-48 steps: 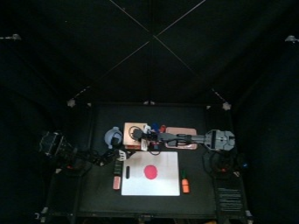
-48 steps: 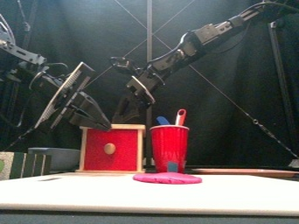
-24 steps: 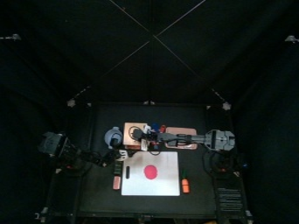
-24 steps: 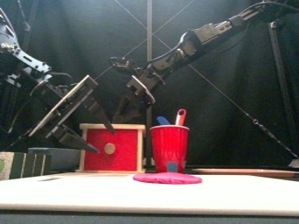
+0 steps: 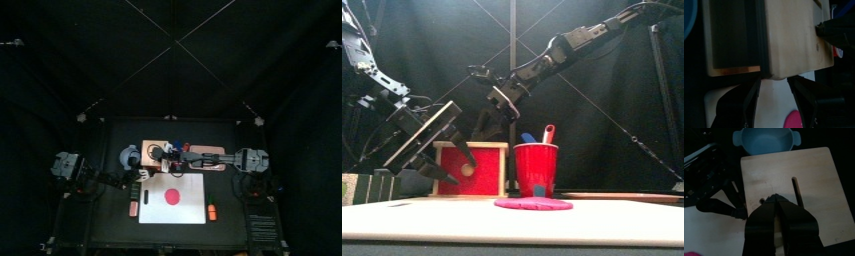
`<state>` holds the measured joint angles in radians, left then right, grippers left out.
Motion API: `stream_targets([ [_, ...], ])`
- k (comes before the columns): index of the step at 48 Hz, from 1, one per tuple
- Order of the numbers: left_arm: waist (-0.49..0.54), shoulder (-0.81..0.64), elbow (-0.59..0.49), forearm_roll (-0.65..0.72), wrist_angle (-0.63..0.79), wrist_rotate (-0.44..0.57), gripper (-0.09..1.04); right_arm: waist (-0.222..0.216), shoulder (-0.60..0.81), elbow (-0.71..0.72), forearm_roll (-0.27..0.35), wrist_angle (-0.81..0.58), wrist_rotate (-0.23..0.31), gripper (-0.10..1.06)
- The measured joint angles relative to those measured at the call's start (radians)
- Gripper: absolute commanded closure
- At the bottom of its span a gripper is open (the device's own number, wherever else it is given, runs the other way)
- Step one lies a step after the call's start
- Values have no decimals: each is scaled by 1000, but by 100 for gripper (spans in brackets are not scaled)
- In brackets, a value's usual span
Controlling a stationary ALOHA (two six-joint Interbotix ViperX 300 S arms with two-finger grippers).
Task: Get the cutter from the drawer then cut the dough then place the extra dough in the bowl
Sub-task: Open the drawer
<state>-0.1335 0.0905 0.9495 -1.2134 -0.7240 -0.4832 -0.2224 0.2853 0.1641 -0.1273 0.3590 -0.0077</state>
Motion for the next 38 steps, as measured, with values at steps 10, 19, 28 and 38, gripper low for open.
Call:
stream_targets([
  [10,6,25,-17,5,-2,-2,24,3,0,0,0,0,3,93],
  [19,5,28,-18,5,-3,0,34,5,0,2,0,2,6,93],
  [28,-2,28,-17,6,-5,3,39,8,0,0,0,2,8,93],
  [38,-52,26,-14,3,-5,3,39,8,2,2,2,2,8,93],
])
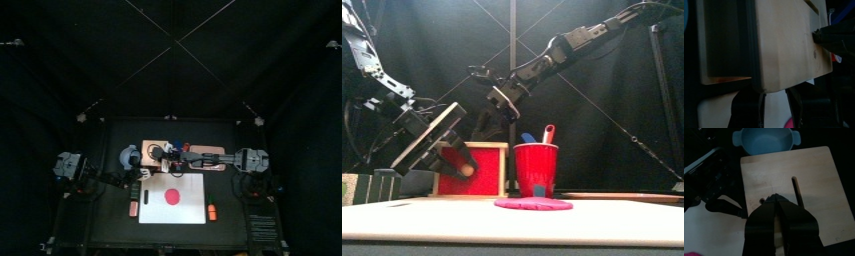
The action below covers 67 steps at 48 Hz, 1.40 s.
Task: Get the cutter from the drawer then cut the dough then place the extra dough in the bowl
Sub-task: Open the drawer
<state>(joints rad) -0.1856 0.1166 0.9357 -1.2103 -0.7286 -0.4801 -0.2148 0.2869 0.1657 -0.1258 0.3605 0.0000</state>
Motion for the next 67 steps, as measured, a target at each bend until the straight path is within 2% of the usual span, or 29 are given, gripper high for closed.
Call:
stream_targets([
  [27,-109,-18,11,-3,26,-2,40,-3,-2,2,-2,0,2,93],
  [67,-187,-29,8,-11,67,-5,40,-9,2,-2,-2,-2,2,93],
])
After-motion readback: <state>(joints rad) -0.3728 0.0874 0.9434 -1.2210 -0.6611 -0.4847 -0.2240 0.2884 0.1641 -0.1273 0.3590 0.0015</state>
